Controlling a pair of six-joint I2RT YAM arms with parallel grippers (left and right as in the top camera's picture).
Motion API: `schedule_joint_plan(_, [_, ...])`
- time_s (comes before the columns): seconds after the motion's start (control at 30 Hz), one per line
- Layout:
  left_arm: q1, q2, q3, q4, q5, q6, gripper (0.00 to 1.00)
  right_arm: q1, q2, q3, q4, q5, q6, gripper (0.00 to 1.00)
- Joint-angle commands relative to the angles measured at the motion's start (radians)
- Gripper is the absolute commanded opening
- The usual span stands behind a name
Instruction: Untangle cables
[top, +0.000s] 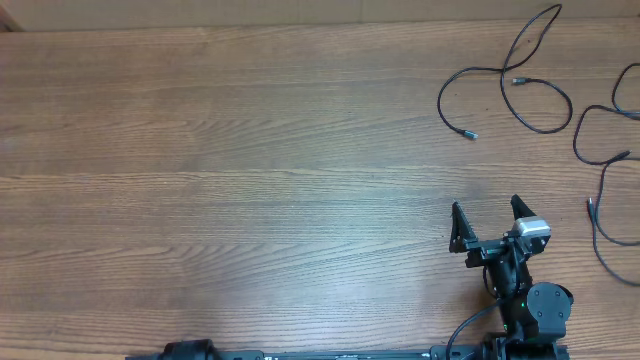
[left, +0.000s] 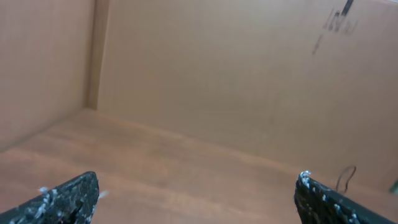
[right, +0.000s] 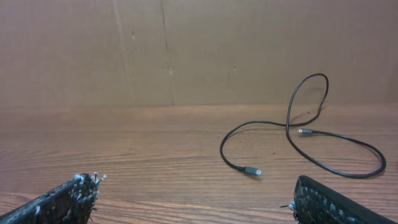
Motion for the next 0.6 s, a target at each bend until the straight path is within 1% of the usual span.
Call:
schedule_joint_plan(0.0, [-0.002, -0.056, -0.001, -0.08, -0.013, 0.018, 0.99, -0.003, -0.01, -0.01, 0.006, 0.0, 0.003, 1.0])
schedule_joint_plan(0.07, [-0.001, -0.052, 0.028, -0.216, -0.013, 0.018, 0.99, -0.003, -0.01, -0.01, 0.006, 0.0, 0.003, 1.0])
schedule_joint_plan(0.1, [-0.002, -0.055, 0.029, -0.236, -0.006, 0.001, 0.99, -0.003, -0.01, -0.01, 0.006, 0.0, 0.003, 1.0])
schedule_joint_plan(0.43, [-0.003, -0.055, 0.031, -0.226, -0.009, 0.0, 0.99, -0.003, -0.01, -0.01, 0.006, 0.0, 0.003, 1.0])
schedule_joint_plan(0.57, [-0.003, -0.055, 0.031, -0.19, -0.008, -0.025, 0.99, -0.003, -0.01, -0.01, 0.006, 0.0, 0.003, 1.0])
